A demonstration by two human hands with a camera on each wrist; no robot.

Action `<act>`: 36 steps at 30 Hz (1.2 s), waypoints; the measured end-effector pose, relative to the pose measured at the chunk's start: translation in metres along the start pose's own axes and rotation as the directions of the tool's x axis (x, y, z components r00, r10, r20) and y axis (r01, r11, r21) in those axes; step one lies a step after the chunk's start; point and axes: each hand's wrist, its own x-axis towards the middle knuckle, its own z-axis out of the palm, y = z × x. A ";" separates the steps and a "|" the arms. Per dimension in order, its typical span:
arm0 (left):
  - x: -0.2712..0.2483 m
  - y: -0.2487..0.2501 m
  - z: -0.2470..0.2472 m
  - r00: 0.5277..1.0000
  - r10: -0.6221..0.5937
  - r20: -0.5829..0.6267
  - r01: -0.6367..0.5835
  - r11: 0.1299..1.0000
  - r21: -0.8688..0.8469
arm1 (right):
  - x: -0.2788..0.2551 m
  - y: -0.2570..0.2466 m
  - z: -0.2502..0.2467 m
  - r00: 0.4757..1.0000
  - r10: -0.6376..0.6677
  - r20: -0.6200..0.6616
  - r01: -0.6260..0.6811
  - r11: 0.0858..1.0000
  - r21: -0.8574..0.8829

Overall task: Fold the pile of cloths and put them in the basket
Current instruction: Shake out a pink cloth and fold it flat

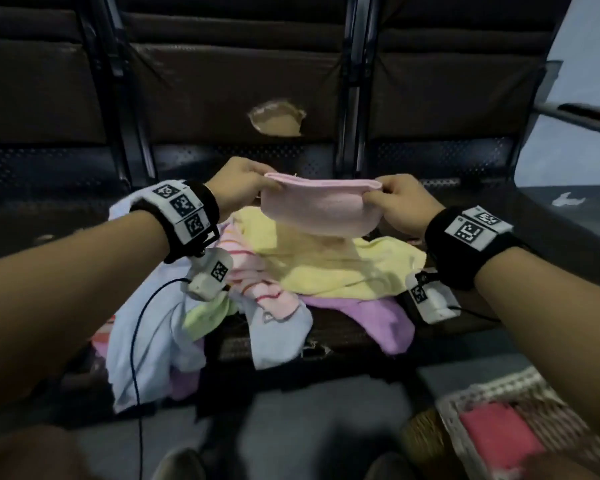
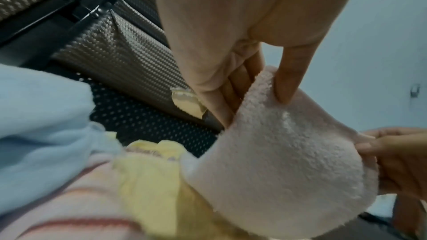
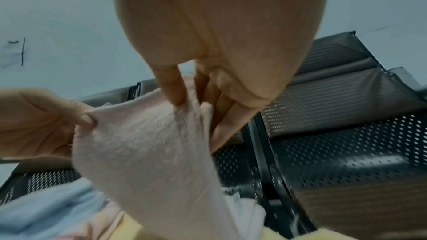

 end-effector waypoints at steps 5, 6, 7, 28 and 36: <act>-0.038 -0.043 0.012 0.931 -0.272 0.243 0.213 0.946 0.244 | -0.037 0.031 0.038 0.889 0.260 0.377 -0.273 0.962 -0.018; -0.042 -0.046 0.013 0.903 -0.316 0.292 0.239 0.933 0.271 | -0.042 0.034 0.043 0.851 0.315 0.421 -0.337 0.941 -0.023; -0.045 -0.047 0.014 0.876 -0.353 0.329 0.266 0.922 0.280 | -0.045 0.036 0.046 0.815 0.368 0.447 -0.400 0.916 -0.024; 0.068 -0.120 0.044 0.978 -0.076 -0.192 0.144 0.919 0.368 | 0.039 0.100 0.091 0.981 0.136 -0.137 -0.153 0.981 -0.121; -0.006 -0.117 0.035 0.960 -0.019 0.278 -0.102 0.904 0.415 | -0.028 0.095 0.097 0.929 -0.224 0.295 0.335 0.847 -0.412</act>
